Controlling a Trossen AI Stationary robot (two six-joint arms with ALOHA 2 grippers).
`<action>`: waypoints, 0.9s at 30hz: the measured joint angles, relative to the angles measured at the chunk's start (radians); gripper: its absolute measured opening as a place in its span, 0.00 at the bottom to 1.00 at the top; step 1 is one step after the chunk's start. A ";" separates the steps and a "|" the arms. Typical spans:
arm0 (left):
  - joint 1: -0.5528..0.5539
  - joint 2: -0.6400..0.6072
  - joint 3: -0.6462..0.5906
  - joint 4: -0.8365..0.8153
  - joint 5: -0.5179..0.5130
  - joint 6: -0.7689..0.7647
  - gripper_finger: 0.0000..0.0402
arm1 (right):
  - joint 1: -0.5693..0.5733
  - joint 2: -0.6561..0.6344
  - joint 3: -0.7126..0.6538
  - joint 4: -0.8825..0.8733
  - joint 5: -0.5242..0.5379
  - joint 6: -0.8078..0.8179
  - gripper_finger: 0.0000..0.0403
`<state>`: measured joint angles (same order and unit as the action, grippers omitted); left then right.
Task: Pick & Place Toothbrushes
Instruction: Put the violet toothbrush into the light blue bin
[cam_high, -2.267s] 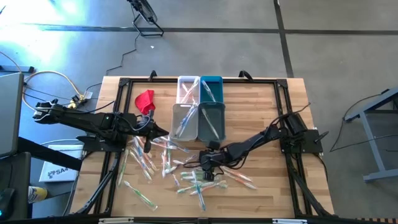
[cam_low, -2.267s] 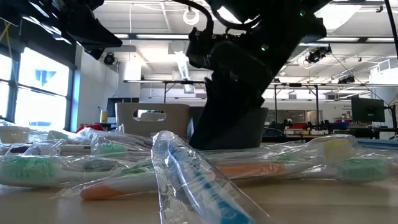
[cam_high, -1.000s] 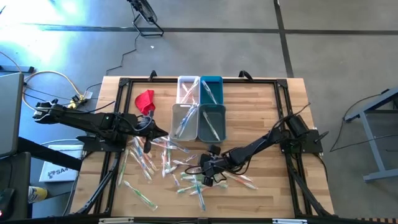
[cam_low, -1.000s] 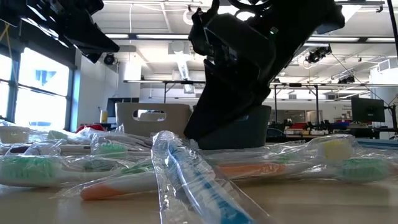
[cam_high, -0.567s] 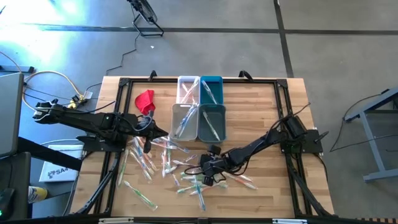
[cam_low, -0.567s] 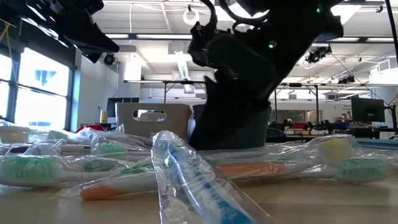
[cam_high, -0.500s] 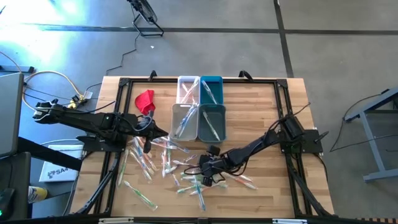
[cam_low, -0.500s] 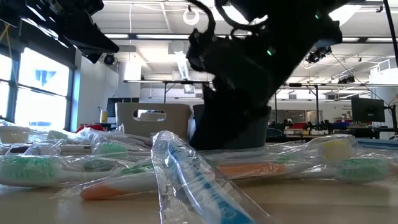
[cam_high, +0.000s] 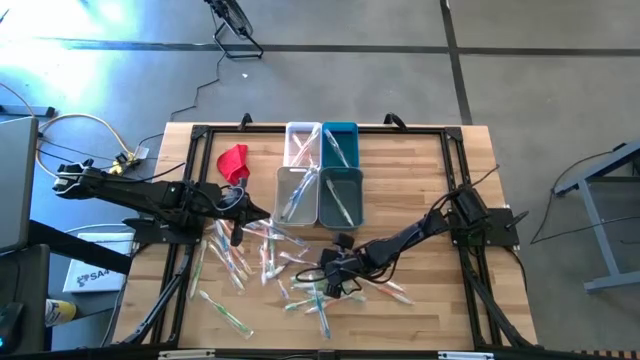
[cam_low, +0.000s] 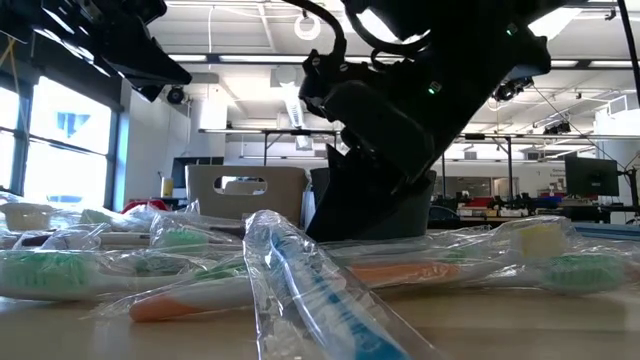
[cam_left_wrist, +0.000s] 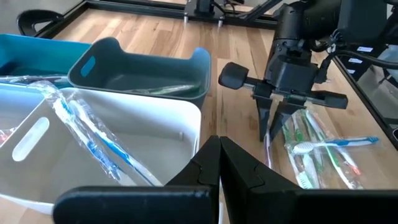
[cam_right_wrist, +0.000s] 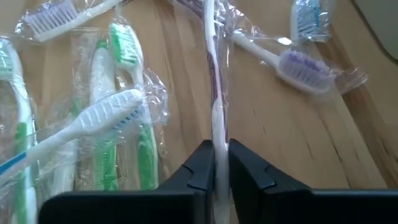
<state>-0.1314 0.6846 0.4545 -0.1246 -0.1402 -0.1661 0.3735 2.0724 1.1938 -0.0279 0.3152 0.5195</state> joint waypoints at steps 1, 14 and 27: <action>0.000 0.000 0.000 0.000 0.000 0.000 0.00 | 0.001 0.000 0.000 -0.001 0.000 0.000 0.05; 0.000 0.000 0.000 0.009 0.000 0.000 0.00 | 0.033 -0.219 -0.003 -0.220 0.051 -0.019 0.04; 0.000 0.000 0.000 0.058 -0.146 0.005 0.00 | -0.075 -0.576 -0.002 -0.373 0.288 -0.120 0.04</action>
<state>-0.1310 0.6849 0.4545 -0.0668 -0.2866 -0.1614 0.2987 1.4962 1.1923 -0.4012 0.6031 0.3994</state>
